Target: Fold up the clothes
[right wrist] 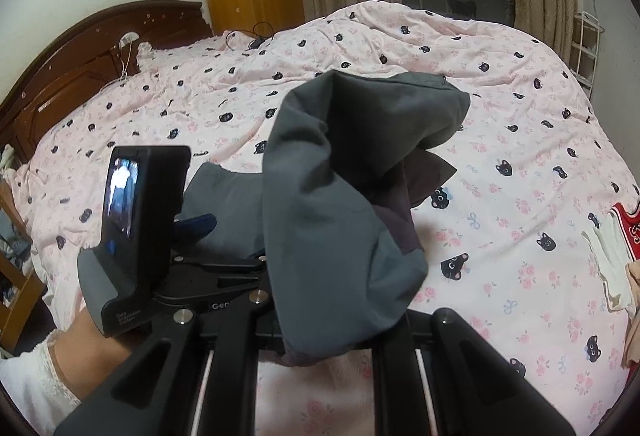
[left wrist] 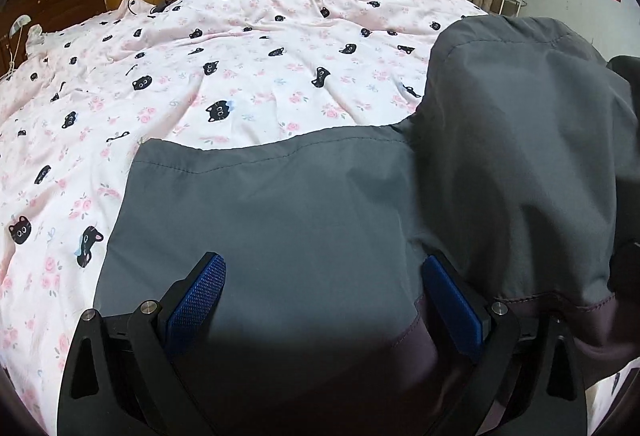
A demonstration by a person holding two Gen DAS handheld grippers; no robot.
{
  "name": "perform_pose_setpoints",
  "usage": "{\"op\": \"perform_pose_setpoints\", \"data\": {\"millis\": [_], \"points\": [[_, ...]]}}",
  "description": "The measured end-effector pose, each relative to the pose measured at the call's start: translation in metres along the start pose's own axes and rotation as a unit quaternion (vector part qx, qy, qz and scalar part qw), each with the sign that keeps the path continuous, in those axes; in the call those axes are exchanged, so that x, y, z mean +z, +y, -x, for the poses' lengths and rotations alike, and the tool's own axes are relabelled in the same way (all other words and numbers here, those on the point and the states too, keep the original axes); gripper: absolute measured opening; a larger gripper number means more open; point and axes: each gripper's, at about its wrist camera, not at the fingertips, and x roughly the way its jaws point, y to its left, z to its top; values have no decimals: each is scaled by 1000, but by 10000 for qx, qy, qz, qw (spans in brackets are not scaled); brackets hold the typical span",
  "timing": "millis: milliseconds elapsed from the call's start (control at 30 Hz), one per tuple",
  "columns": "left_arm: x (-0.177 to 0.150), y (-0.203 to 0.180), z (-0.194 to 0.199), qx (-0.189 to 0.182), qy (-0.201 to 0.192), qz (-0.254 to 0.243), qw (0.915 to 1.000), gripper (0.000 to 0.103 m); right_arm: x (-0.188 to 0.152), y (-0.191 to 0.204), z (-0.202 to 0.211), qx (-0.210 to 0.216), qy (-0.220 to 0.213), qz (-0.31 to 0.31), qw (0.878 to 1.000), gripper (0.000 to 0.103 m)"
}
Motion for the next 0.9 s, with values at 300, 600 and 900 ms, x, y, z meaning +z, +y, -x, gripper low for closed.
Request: {"op": "perform_pose_setpoints", "data": {"millis": [300, 600, 900], "points": [[-29, 15, 44, 26, -253, 149, 9996, 98, 4, 7, 2, -37, -43, 219, 9997, 14], [-49, 40, 77, -113, -404, 435, 9982, 98, 8, 32, 3, -129, -74, 646, 9978, 14], [-67, 66, 75, 38, -339, 662, 9972, 99, 9, 58, -3, -121, -38, 936, 9955, 15]]}}
